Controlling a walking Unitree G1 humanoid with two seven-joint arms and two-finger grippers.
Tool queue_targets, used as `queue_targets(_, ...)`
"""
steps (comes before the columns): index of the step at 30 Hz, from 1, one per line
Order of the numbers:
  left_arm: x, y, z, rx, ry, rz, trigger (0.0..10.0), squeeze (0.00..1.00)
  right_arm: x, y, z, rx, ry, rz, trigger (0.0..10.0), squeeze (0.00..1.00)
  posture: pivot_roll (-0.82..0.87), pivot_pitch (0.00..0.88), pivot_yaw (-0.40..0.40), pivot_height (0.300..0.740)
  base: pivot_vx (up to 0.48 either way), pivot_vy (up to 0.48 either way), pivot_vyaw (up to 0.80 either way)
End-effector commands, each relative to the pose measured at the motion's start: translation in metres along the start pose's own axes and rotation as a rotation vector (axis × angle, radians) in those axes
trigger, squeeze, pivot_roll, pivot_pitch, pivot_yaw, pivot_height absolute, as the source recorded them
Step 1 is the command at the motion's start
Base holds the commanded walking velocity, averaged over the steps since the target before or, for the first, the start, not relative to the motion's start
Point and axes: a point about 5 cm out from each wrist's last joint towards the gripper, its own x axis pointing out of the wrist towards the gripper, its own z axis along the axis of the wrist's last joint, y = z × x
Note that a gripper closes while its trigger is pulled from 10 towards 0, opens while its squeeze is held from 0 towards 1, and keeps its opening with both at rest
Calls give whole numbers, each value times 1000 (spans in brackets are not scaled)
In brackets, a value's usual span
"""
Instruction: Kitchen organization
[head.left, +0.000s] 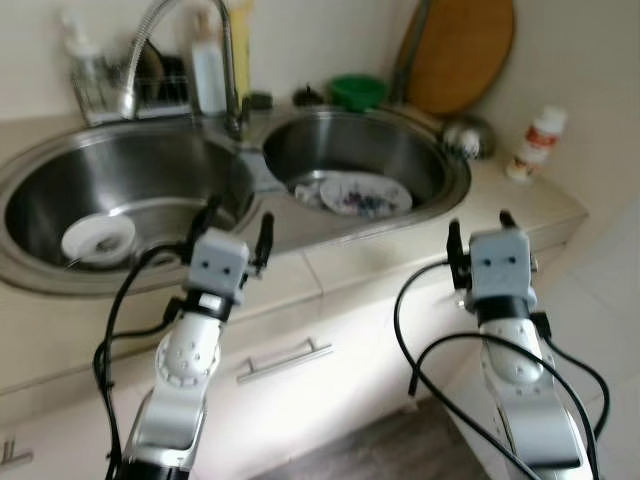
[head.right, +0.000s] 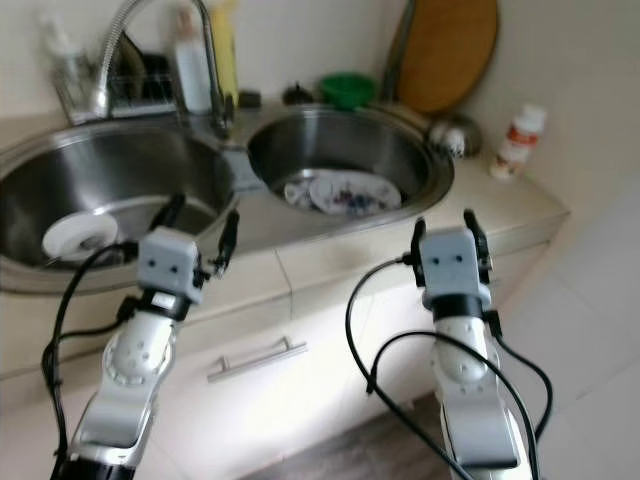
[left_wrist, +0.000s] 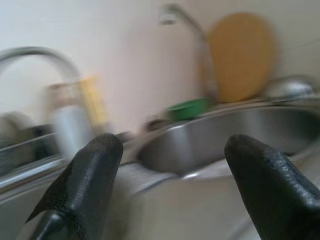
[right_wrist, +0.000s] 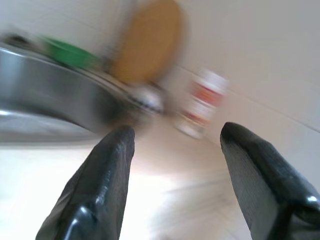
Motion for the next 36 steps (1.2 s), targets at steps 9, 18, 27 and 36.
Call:
queue_targets(9,3,-10,9,-5,-53,-31,10000,0,1,-8,-1,-11,-2,-46,10000,0,32,0,-50,740,0,0,-781)
queue_targets(18,2,-12,7,-1,-46,-39,10000,0,2,-9,-1,-13,-6,-58,10000,0,35,0,-52,740,0,0,-781)
queue_targets(27,1,-12,6,0,-40,-39,10000,0,4,-10,-2,-21,-4,-69,10000,0,35,0,-53,740,0,-199,-781)
queue_targets(36,1,-13,5,-2,-35,-39,10000,0,5,-14,-8,-62,21,-105,10000,0,37,0,-53,740,0,-477,-502)
